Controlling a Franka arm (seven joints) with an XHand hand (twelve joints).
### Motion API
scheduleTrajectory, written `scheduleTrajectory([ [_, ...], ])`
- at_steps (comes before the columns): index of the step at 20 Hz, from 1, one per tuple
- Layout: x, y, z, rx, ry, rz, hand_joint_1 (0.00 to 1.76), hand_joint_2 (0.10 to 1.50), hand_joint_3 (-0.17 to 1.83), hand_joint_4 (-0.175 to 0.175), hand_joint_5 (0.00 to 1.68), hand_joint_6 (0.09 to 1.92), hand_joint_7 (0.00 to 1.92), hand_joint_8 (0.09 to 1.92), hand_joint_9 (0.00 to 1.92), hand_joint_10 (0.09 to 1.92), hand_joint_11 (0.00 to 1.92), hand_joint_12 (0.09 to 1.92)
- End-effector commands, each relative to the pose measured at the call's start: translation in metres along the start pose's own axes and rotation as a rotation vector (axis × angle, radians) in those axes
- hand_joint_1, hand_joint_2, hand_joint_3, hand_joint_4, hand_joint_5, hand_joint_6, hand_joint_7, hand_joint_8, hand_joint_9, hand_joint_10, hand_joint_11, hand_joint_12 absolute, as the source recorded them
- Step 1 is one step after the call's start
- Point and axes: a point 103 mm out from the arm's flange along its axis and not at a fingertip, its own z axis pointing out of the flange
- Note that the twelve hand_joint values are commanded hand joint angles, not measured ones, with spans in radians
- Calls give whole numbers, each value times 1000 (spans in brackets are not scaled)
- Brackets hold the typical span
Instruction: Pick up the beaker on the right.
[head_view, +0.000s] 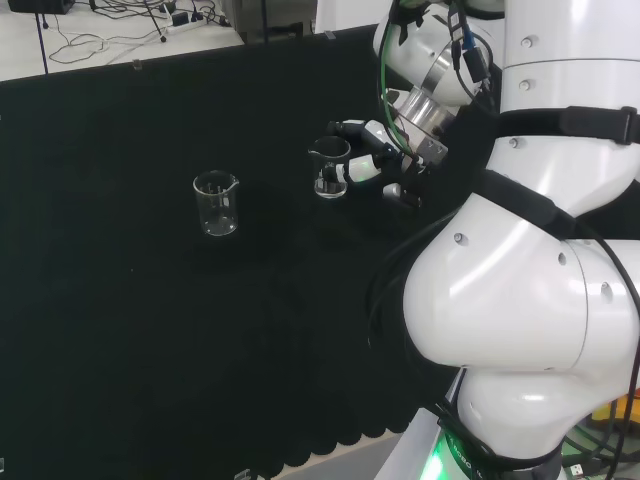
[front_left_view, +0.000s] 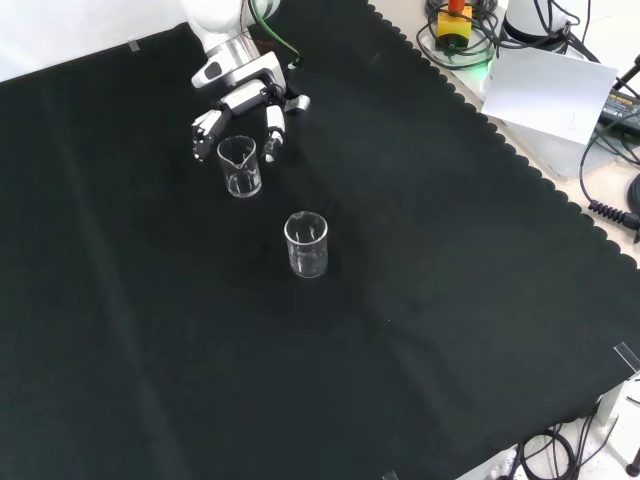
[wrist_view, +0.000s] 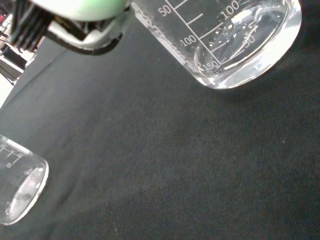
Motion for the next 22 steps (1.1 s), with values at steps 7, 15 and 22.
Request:
scheduleTrajectory([
  [7,-2,4,8,-13,59,-19,906,521,521,-44,502,87,310,688,413,624,0,1374],
  [15,-5,6,16,-31,114,-19,932,514,539,-46,518,87,336,692,431,614,5,1382],
  [22,-4,10,18,-37,130,-34,940,507,556,-45,526,87,336,686,433,601,13,1371],
])
